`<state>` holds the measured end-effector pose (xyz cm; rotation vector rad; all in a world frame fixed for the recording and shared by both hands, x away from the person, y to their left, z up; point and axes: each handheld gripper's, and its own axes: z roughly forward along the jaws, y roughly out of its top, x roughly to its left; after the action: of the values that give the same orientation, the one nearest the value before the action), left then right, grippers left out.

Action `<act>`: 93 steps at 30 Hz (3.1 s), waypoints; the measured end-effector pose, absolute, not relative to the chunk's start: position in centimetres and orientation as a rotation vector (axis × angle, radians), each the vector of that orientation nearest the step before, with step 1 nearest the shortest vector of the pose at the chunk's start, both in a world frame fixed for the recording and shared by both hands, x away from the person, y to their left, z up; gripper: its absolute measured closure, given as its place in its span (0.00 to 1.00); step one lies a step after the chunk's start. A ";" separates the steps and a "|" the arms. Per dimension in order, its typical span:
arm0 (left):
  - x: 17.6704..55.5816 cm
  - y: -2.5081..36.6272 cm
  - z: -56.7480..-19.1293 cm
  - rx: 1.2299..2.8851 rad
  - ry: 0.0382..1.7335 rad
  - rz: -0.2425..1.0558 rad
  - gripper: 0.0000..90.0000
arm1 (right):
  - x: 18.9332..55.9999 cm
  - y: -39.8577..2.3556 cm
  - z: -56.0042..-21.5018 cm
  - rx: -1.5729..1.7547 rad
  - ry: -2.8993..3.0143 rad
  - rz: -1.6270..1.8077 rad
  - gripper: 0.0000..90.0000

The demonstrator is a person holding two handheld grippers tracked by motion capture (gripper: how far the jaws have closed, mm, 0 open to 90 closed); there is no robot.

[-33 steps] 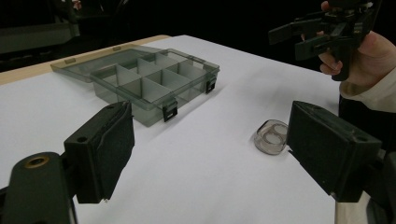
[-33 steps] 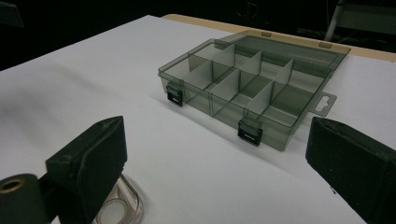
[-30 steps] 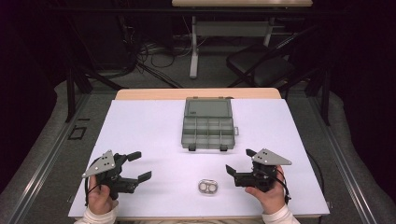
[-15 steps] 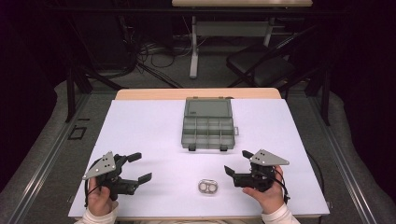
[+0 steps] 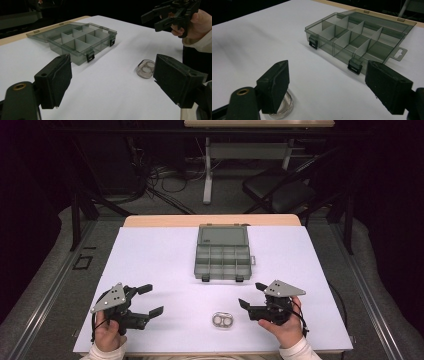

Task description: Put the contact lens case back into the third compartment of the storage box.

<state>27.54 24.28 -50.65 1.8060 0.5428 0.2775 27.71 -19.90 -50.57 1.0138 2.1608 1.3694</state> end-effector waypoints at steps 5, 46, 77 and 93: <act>27.3 24.3 -50.7 1.808 0.554 0.290 0.18 | 28.0 -19.7 -50.5 0.980 2.222 1.367 0.26; 26.9 24.2 -50.8 1.837 0.561 0.303 0.18 | 29.8 -16.2 -49.9 0.693 2.621 1.118 0.37; 26.9 24.0 -50.9 1.853 0.561 0.301 0.18 | 29.8 -11.5 -51.5 0.471 2.824 0.888 0.35; 27.0 24.0 -50.9 1.857 0.563 0.293 0.18 | 30.0 -10.5 -53.1 0.420 2.922 0.783 0.38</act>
<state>26.98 24.01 -50.91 1.8567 0.5631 0.2931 29.96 -10.47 -53.09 0.4196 2.9216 0.7830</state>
